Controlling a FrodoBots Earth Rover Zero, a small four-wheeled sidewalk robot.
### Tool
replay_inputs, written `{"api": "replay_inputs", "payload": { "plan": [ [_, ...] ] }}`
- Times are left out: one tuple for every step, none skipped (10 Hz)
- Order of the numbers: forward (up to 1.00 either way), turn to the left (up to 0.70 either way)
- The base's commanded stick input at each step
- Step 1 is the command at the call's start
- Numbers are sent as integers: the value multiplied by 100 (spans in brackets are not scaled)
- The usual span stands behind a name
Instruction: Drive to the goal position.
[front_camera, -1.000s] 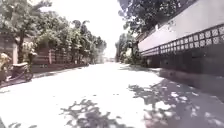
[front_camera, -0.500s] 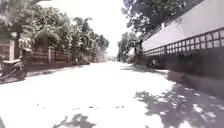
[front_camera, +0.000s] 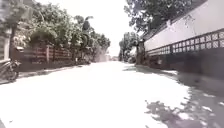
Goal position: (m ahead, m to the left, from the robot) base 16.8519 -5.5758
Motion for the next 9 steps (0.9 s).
{"api": "replay_inputs", "payload": {
  "plan": [
    [100, 0],
    [100, 0],
    [100, -19],
    [100, -27],
    [100, -27],
    [100, -11],
    [100, 0],
    [100, 0],
    [100, 0]
  ]
}}
